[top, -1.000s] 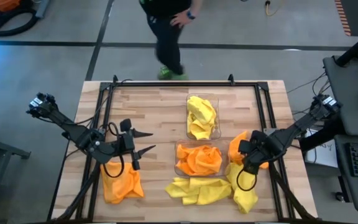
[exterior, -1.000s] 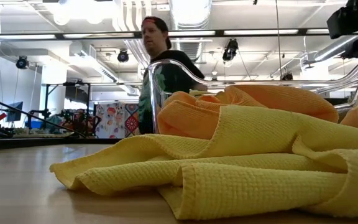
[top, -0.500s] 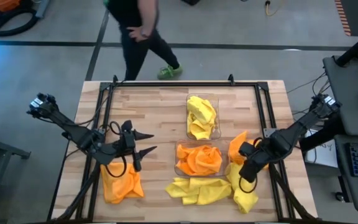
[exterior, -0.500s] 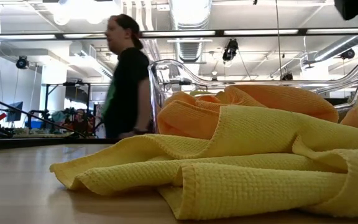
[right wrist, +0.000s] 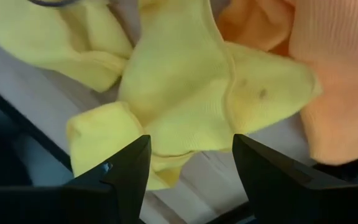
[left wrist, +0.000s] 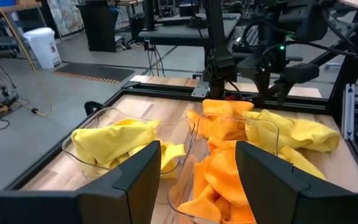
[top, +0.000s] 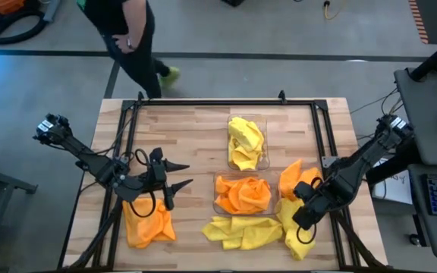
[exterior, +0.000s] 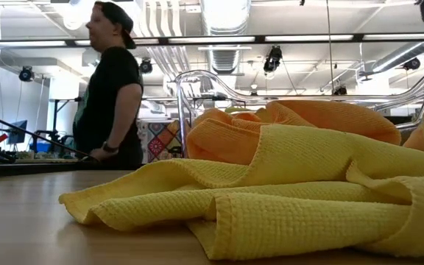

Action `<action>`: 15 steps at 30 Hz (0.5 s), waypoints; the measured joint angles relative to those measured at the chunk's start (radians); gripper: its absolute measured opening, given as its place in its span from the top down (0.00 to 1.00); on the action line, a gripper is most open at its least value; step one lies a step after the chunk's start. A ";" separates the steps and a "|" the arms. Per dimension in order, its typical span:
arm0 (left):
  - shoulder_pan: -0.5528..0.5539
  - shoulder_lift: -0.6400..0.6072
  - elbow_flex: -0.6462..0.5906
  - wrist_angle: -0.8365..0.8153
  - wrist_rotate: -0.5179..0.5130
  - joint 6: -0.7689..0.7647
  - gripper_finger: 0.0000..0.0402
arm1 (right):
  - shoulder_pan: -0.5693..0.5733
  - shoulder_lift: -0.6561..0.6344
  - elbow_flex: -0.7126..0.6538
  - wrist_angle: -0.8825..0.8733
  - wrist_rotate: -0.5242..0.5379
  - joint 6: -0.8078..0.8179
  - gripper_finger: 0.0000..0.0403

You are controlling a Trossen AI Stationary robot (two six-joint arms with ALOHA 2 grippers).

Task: Sort microfiber towel by color & place in baskets
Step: Put the yellow towel into the top transparent bin

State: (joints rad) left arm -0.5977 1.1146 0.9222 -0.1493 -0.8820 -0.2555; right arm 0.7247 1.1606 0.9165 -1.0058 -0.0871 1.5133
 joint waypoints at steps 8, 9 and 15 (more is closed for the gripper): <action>0.015 -0.004 0.000 0.046 -0.028 0.155 0.52 | 0.035 0.129 -0.003 0.002 -0.015 0.123 0.33; 0.018 -0.004 0.001 0.049 -0.028 0.176 0.52 | 0.035 0.146 -0.003 0.001 -0.018 0.128 0.33; 0.025 -0.005 0.029 0.044 -0.028 0.242 0.52 | 0.035 0.232 -0.004 0.003 -0.018 0.144 0.35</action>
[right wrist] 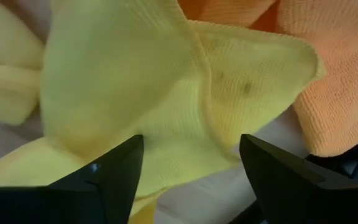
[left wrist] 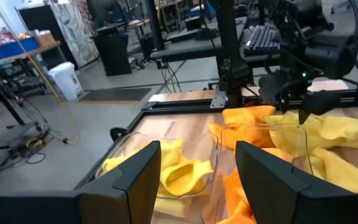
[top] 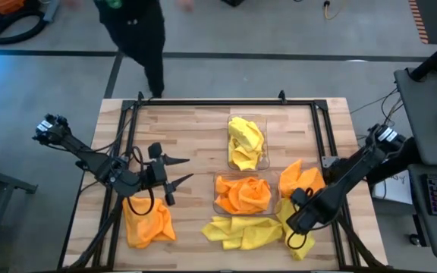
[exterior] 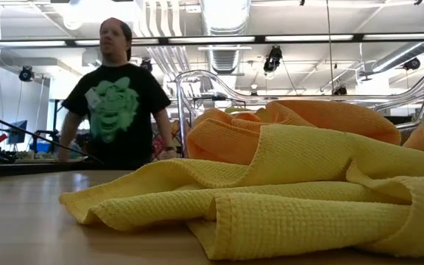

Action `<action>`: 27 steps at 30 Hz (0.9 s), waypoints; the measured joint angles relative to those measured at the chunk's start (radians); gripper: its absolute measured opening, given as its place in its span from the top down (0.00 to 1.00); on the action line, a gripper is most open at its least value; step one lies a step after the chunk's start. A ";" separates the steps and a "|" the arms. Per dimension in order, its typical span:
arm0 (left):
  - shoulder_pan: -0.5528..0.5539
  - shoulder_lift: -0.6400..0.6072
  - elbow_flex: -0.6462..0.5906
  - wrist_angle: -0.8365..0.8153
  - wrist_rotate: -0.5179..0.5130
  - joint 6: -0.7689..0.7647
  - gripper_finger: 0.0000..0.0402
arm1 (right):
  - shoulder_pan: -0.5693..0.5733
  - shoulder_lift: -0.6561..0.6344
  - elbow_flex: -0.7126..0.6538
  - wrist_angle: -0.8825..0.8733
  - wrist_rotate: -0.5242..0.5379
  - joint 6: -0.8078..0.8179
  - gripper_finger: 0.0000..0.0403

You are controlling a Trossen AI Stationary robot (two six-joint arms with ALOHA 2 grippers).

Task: Sort microfiber towel by color & place in baskets
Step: Put the yellow towel into the top transparent bin

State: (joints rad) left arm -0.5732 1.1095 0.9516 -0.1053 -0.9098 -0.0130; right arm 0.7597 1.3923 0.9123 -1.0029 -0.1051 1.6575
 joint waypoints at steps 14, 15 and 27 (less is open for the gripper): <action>0.003 0.000 0.004 -0.003 0.001 0.038 0.52 | 0.001 0.023 0.000 0.036 0.000 -0.099 0.96; 0.005 0.000 0.004 -0.003 0.002 0.038 0.52 | 0.002 0.011 0.000 0.036 -0.001 -0.103 0.96; 0.008 0.000 0.004 -0.005 0.002 0.030 0.52 | 0.042 -0.170 0.148 -0.122 0.157 -0.179 0.98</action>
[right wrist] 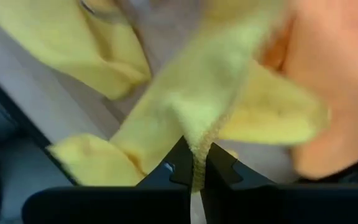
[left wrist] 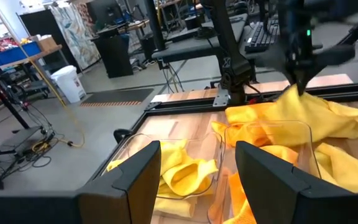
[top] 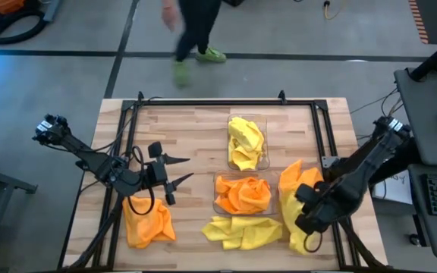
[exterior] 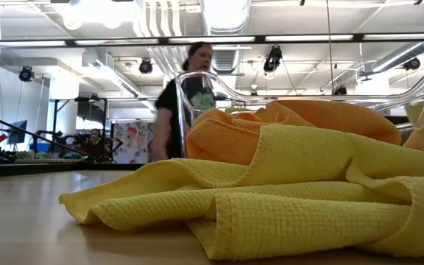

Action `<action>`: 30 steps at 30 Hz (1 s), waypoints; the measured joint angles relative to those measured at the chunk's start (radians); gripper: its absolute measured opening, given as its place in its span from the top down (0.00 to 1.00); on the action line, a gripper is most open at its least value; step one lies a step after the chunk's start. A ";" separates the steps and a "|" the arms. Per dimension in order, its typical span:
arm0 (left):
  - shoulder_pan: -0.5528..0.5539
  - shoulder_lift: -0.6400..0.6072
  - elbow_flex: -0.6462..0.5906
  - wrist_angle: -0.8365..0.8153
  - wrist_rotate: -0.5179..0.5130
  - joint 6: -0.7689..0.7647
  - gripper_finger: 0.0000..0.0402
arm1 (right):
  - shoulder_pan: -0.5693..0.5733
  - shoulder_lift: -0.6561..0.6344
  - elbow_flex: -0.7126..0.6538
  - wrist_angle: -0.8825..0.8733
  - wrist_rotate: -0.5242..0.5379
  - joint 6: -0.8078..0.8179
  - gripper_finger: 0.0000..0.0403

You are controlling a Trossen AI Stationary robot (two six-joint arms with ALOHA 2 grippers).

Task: Sort microfiber towel by color & place in baskets
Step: Put the yellow towel into the top transparent bin

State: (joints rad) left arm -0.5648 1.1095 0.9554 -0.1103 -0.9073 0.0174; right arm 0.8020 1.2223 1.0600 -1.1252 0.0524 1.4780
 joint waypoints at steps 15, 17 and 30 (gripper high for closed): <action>-0.001 0.002 0.000 -0.004 0.000 -0.018 0.52 | 0.056 -0.041 0.377 -0.099 0.788 -0.438 0.98; -0.001 0.006 -0.001 -0.004 0.000 -0.018 0.52 | 0.056 -0.041 0.425 -0.097 0.875 -0.508 0.98; 0.006 0.021 -0.002 -0.002 0.000 0.000 0.52 | 0.035 -0.041 0.654 -0.040 1.213 -0.960 0.98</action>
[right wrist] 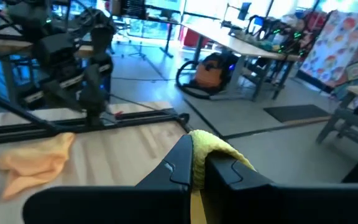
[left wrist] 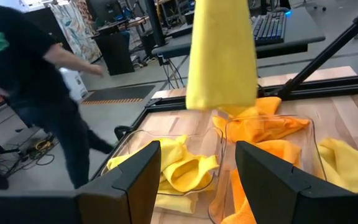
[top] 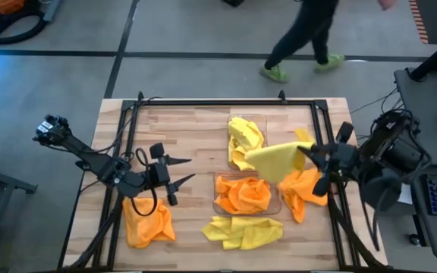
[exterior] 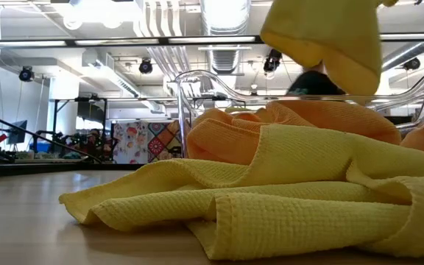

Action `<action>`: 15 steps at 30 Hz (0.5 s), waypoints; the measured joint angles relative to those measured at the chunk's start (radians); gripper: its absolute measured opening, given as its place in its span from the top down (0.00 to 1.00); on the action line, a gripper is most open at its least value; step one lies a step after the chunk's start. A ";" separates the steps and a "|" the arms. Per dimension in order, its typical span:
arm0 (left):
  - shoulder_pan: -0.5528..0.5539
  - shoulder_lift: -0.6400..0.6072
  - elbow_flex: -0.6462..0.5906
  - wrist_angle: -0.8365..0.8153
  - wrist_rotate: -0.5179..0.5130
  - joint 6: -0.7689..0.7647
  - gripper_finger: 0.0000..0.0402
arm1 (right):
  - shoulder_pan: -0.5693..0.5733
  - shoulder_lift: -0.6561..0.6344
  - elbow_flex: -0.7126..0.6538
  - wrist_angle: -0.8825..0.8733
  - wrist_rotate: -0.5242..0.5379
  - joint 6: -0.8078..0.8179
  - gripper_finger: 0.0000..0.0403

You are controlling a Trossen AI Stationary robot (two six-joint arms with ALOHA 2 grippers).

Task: Sort microfiber towel by color & place in baskets
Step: Put the yellow towel into the top transparent bin

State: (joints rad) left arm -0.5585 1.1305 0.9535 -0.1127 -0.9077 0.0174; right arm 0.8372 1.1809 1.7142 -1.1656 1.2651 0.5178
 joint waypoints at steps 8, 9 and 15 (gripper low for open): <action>0.027 0.000 0.000 0.000 0.000 0.000 0.52 | -0.111 0.000 0.048 0.065 -0.018 -0.155 0.98; 0.031 0.000 0.000 0.000 0.000 0.000 0.52 | -0.130 0.000 0.048 0.084 -0.036 -0.181 0.98; 0.063 0.000 0.000 0.001 0.000 0.001 0.52 | -0.269 0.016 0.046 0.251 -0.221 -0.360 0.98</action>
State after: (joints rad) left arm -0.4956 1.1305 0.9535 -0.1120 -0.9077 0.0179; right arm 0.5681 1.1964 1.7605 -0.9148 1.0439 0.1578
